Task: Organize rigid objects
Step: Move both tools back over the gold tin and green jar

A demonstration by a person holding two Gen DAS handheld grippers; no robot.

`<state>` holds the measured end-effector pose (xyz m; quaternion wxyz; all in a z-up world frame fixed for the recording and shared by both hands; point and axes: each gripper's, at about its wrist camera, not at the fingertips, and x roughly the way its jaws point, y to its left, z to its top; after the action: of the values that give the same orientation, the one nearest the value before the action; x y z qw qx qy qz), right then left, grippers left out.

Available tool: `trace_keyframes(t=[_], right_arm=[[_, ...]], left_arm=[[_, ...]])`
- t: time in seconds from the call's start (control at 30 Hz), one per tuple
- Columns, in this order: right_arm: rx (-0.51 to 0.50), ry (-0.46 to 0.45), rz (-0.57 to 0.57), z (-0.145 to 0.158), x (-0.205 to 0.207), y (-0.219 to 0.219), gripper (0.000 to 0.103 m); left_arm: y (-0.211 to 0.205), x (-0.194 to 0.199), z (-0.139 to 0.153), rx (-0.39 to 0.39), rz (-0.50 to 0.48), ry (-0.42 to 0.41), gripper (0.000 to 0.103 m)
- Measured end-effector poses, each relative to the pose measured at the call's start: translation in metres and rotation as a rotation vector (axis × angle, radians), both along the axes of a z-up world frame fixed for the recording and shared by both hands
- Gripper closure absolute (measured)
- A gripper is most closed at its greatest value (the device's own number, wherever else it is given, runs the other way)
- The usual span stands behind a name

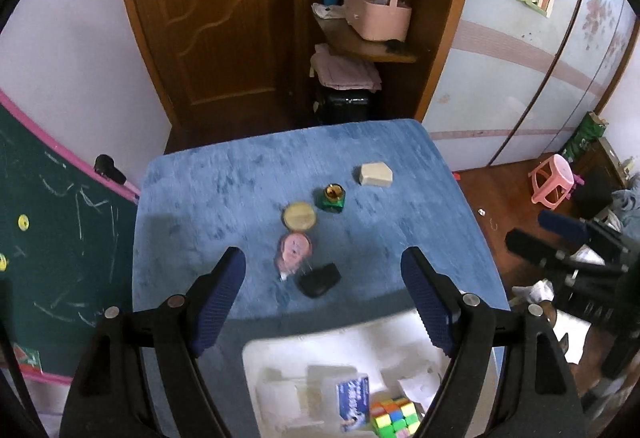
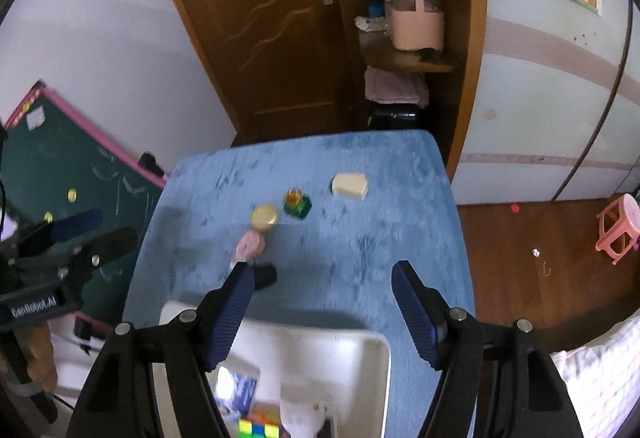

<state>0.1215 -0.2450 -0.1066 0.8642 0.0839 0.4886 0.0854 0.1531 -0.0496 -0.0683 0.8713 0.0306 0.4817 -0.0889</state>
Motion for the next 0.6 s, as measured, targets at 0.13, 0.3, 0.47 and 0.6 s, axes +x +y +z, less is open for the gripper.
trace_keyframes(t=[0.13, 0.3, 0.47, 0.6], right_arm=[[0.009, 0.013, -0.015, 0.004, 0.033, 0.001, 0.031], [0.059, 0.078, -0.038, -0.005, 0.078, 0.008, 0.031], [0.132, 0.167, -0.061, -0.031, 0.117, 0.021, 0.031], [0.162, 0.226, -0.077, -0.065, 0.146, 0.035, 0.031]], left_arm=[[0.005, 0.026, -0.006, 0.007, -0.022, 0.022, 0.02], [0.003, 0.061, -0.034, 0.068, -0.091, 0.06, 0.02], [0.003, 0.093, -0.079, 0.115, -0.158, 0.118, 0.02], [0.003, 0.111, -0.112, 0.095, -0.209, 0.144, 0.02]])
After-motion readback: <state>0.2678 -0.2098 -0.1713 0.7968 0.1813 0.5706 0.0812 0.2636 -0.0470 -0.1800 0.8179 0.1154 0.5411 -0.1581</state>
